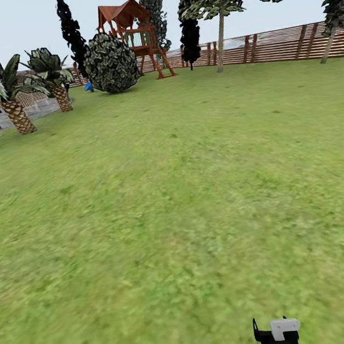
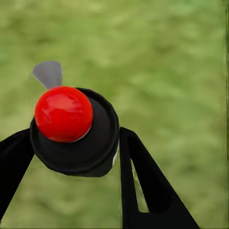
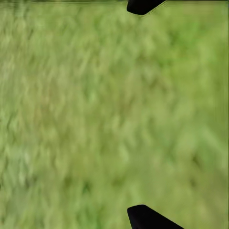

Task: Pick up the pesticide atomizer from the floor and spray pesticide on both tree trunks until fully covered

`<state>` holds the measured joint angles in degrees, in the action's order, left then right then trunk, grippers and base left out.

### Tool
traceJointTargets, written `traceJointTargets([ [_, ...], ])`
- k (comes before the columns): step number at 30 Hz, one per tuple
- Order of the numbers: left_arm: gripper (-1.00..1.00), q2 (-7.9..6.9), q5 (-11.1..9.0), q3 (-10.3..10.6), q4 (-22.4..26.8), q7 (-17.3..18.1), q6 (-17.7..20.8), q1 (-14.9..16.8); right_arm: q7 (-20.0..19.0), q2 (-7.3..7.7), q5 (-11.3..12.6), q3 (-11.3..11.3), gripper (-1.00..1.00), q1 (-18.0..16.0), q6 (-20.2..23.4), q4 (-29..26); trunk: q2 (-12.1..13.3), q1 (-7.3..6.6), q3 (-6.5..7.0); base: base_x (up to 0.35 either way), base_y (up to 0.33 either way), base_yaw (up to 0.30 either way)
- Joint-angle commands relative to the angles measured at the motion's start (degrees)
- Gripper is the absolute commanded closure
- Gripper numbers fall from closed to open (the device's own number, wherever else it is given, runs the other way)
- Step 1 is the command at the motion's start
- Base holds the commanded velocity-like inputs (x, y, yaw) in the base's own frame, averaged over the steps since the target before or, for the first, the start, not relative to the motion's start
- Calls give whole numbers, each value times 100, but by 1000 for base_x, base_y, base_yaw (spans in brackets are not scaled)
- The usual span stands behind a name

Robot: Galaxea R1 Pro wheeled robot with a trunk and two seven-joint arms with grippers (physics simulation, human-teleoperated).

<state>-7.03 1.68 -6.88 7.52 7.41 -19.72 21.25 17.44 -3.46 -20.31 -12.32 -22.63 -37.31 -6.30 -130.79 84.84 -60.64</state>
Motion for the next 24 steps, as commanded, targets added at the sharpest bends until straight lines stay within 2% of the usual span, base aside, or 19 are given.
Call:
traceJointTargets([
  [1, 100, 0, 16, -50, -3, 41, -14, 2, 32, -4, -61, -34, -100, -5, -11, 6, -2, 2, -8, 335, 0, -276],
  [24, 100, -9, 16, -59, -3, 32, -13, 2, 32, -5, -61, -34, -100, -5, -9, 6, -2, 2, -88, 338, 0, -277],
])
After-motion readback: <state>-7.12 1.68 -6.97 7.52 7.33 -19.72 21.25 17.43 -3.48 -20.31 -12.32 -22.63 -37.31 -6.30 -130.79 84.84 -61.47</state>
